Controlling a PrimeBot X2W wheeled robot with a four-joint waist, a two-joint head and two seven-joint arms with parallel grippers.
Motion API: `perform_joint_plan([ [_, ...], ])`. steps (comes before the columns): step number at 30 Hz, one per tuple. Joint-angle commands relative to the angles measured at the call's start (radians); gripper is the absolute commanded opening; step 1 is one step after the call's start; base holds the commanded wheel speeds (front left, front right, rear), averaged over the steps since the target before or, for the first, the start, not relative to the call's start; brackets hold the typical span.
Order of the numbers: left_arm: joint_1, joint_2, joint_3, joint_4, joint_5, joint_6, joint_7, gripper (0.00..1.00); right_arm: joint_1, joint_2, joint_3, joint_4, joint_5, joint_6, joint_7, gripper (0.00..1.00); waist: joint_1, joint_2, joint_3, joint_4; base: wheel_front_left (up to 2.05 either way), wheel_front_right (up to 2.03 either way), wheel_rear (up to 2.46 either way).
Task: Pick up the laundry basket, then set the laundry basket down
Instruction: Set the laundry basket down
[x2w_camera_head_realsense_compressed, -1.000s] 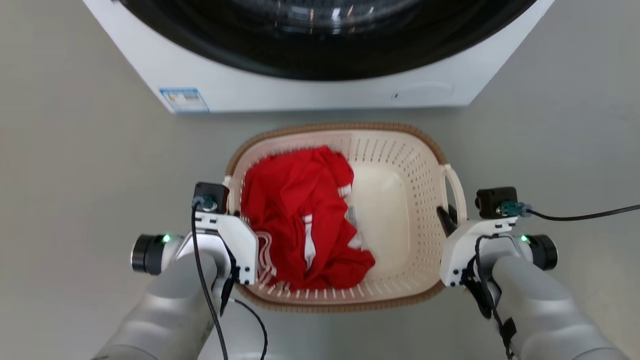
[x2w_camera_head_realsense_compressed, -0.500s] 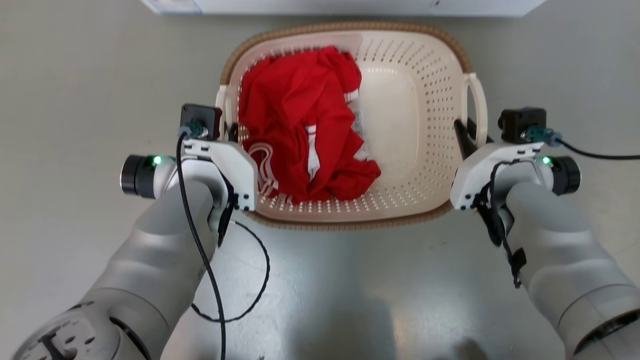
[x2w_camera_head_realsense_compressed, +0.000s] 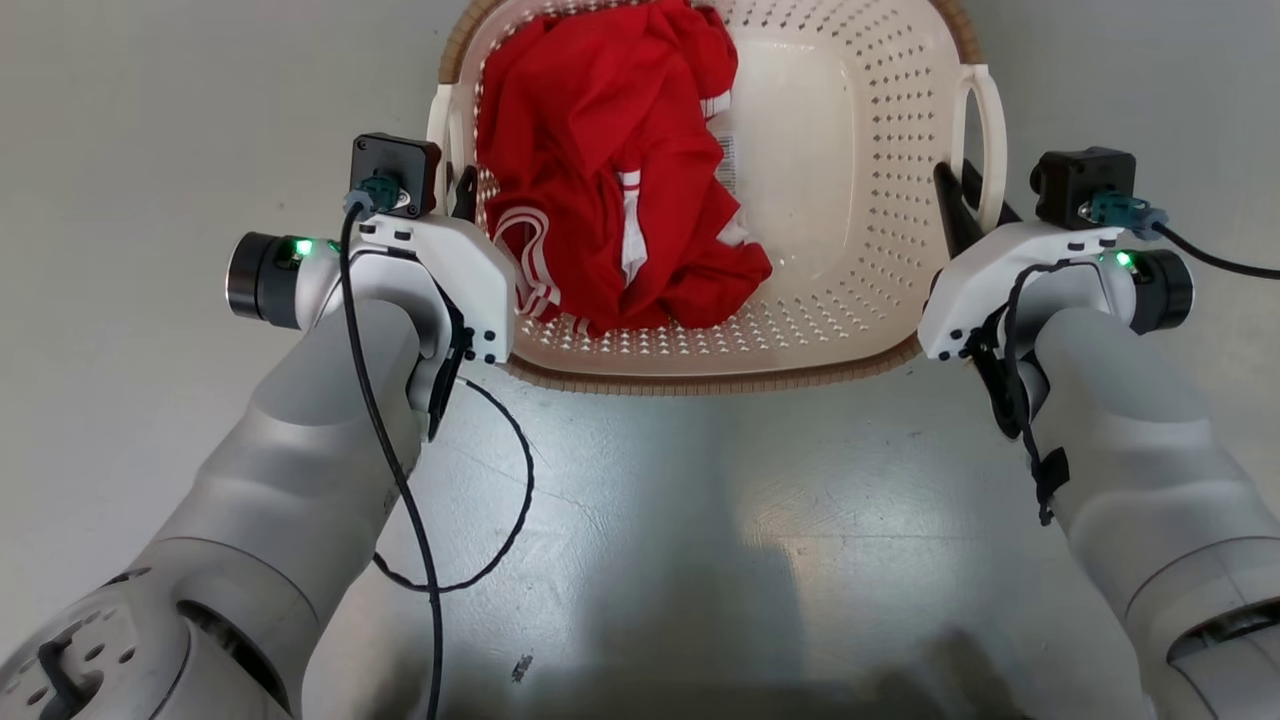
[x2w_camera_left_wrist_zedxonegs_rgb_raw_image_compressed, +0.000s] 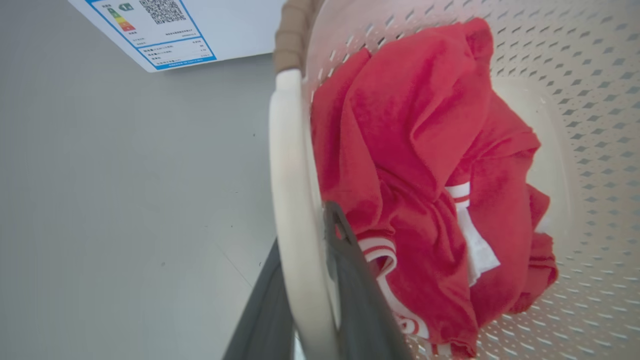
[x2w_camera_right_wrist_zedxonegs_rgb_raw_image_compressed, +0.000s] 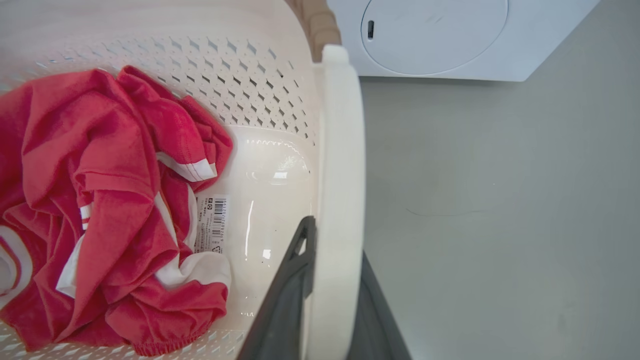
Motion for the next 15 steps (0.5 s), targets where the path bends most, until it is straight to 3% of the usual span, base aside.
perform_joint_plan([
  [1, -0.021, 0.011, 0.006, -0.021, 0.030, -0.006, -0.010, 0.00, 0.028, 0.030, -0.005, -0.032, -0.030, 0.007, -0.014, 0.00, 0.0000, 0.0000, 0.011, -0.003, 0.00, 0.00, 0.00],
  [15, -0.033, -0.001, 0.059, -0.013, 0.094, -0.025, -0.010, 0.00, 0.057, 0.030, -0.173, -0.077, -0.180, 0.007, -0.014, 0.00, 0.0000, 0.0000, 0.064, -0.010, 0.00, 0.00, 0.00],
])
